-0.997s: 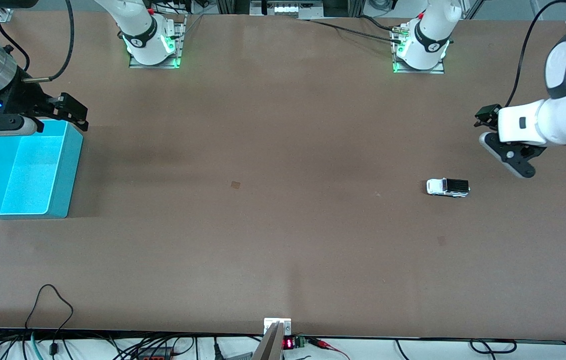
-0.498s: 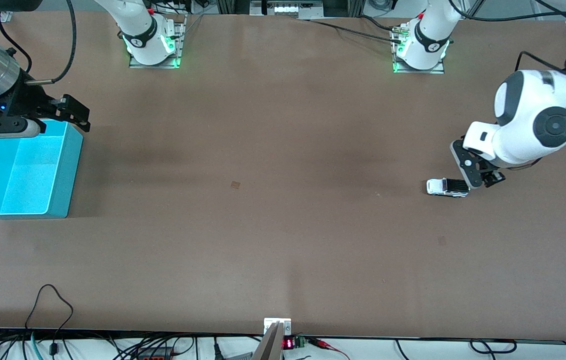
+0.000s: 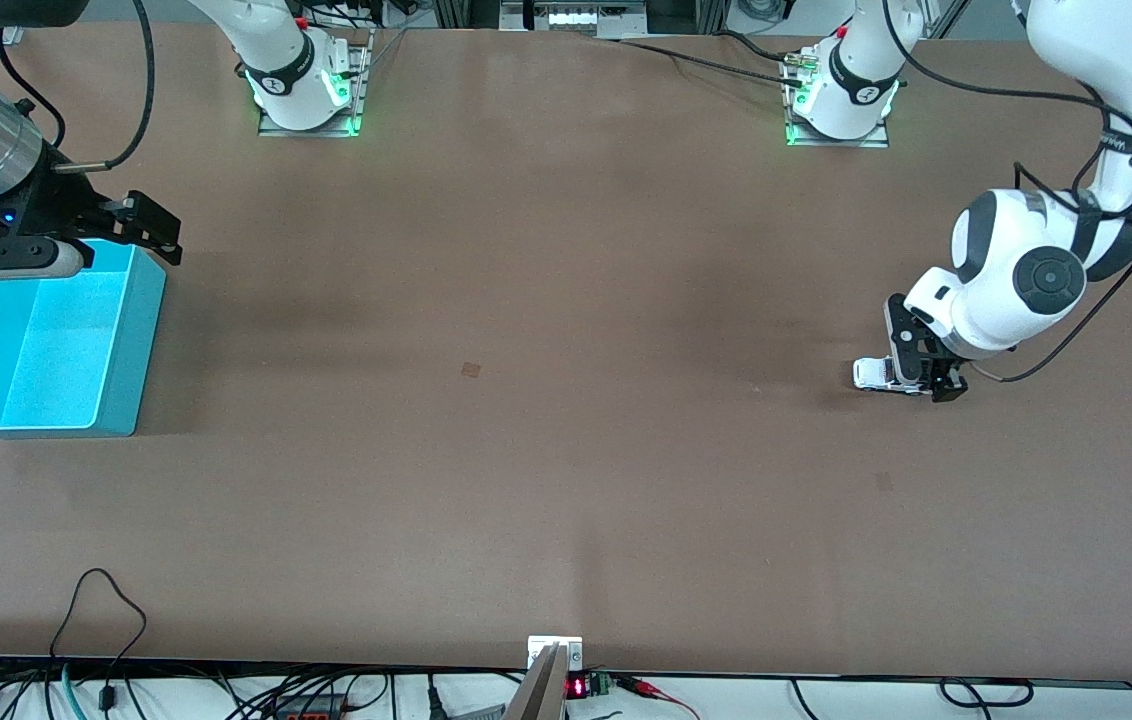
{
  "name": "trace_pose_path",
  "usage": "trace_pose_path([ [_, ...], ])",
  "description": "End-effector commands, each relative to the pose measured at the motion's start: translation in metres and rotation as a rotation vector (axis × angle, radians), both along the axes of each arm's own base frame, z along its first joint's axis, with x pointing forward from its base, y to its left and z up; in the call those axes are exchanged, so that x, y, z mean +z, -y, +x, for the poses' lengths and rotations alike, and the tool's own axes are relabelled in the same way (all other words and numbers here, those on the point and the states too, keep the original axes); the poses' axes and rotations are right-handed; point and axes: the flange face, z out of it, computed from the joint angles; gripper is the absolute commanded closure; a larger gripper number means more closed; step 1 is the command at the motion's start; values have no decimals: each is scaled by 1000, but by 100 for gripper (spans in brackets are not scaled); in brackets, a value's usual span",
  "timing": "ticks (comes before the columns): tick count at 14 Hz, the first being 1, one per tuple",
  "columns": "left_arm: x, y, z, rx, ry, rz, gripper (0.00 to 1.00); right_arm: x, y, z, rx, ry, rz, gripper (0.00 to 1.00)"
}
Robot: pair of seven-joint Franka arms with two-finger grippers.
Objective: Wind and store white jeep toy
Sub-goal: 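Lower the left gripper and grasp the white jeep, then drag the jeep backward along the table with the left gripper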
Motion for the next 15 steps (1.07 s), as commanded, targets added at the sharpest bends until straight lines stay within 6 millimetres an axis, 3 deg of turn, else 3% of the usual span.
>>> trace_pose_path([
  [1,-20,-3,-7,-56,32,-6,0,4,2,1,3,-1,-6,0],
  [5,-39,-1,-6,-103,40,-14,29,-10,-2,8,4,-20,-4,0],
  [7,-40,-1,-6,-112,46,-15,64,-10,-1,9,4,-17,-3,0],
  [9,-40,0,-7,-101,35,-14,83,-11,-1,9,9,-18,-5,0],
  [11,-41,-3,-9,-55,-10,-8,88,-13,-2,10,9,-21,-5,0],
  [15,-43,-3,-11,10,-30,-2,89,-16,-3,11,12,-28,-4,0],
])
